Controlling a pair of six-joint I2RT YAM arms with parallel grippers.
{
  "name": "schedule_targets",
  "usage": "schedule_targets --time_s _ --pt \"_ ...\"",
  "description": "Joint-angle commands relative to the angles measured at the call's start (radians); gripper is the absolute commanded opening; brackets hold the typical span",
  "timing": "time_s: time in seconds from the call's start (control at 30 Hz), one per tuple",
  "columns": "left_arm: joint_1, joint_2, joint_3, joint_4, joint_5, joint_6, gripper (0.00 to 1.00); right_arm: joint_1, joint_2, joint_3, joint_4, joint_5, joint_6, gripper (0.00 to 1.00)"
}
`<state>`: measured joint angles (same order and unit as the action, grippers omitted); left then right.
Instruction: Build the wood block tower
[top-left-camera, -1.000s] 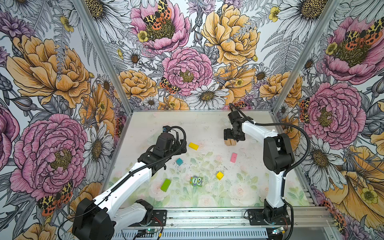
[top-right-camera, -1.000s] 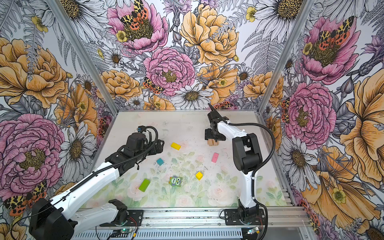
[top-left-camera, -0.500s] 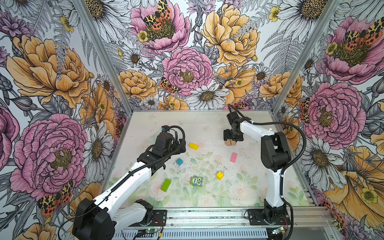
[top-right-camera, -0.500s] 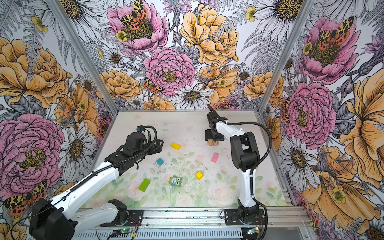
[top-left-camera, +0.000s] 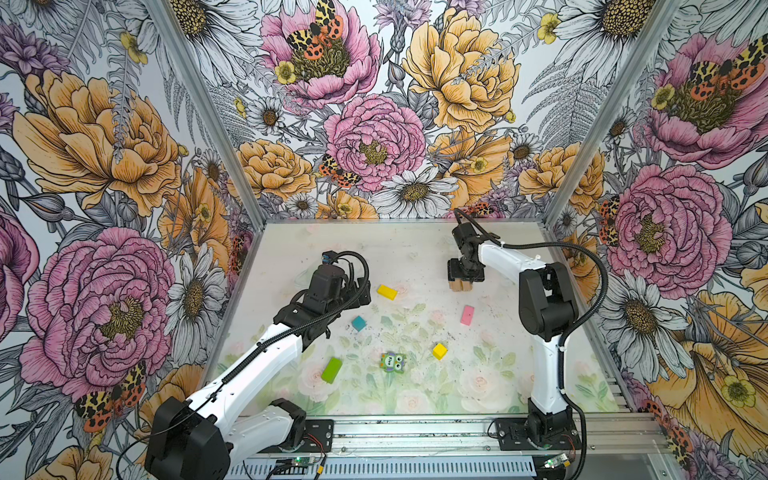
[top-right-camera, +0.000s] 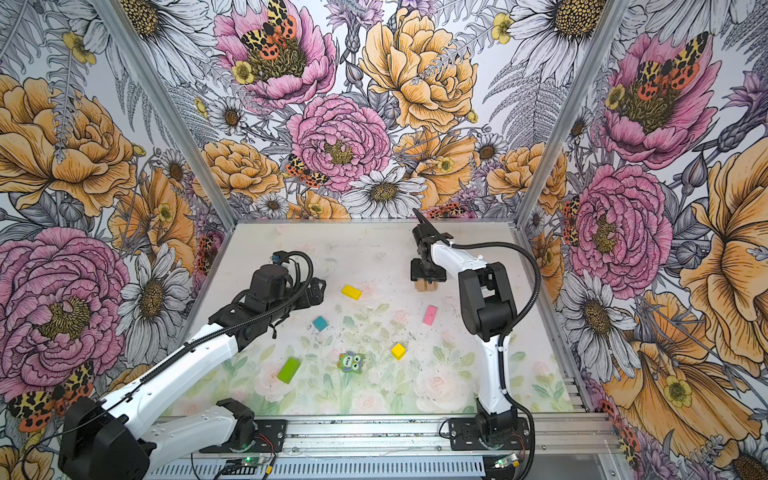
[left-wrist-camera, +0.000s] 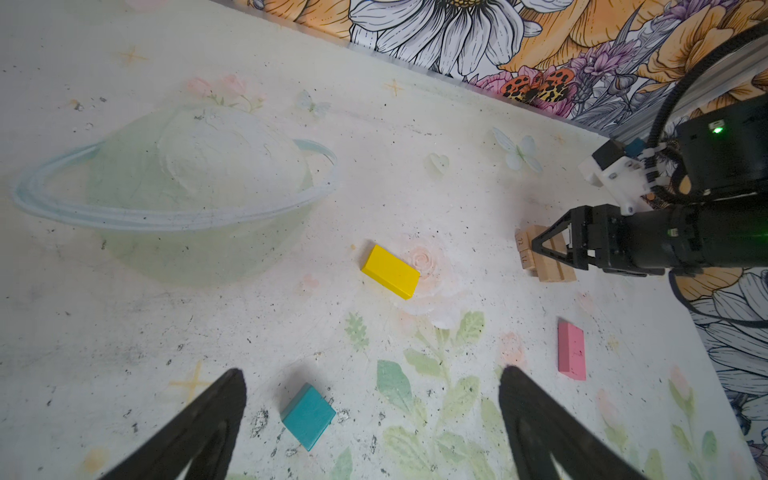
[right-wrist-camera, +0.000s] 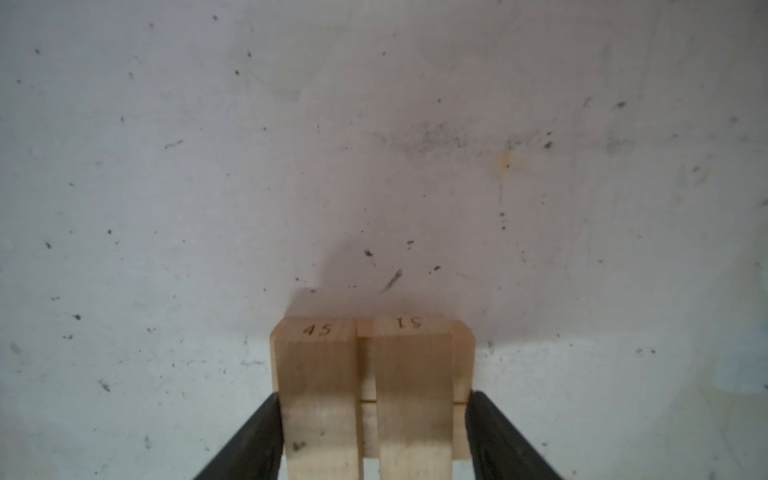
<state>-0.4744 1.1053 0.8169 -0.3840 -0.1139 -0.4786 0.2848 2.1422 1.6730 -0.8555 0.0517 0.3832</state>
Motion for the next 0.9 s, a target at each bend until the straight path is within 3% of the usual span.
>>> schedule_targets --time_s 0.0,0.53,0.7,0.87 --pt "0.010 -0.020 -0.015 0.015 0.013 0.011 0.96 0.006 0.015 0.029 -0.004 0.008 0.005 0.70" --pt "0.018 -0.050 -0.031 0.005 0.006 0.006 0.96 0.005 0.027 0.038 -0.011 0.019 0.008 0.52" --pt "0.023 -0.063 -0.033 -0.001 0.005 0.003 0.96 0.006 0.026 0.044 -0.013 0.017 0.007 0.52" --pt "0.022 -0.071 -0.032 -0.007 0.004 0.003 0.96 0.008 -0.005 0.045 -0.014 0.011 0.003 0.64"
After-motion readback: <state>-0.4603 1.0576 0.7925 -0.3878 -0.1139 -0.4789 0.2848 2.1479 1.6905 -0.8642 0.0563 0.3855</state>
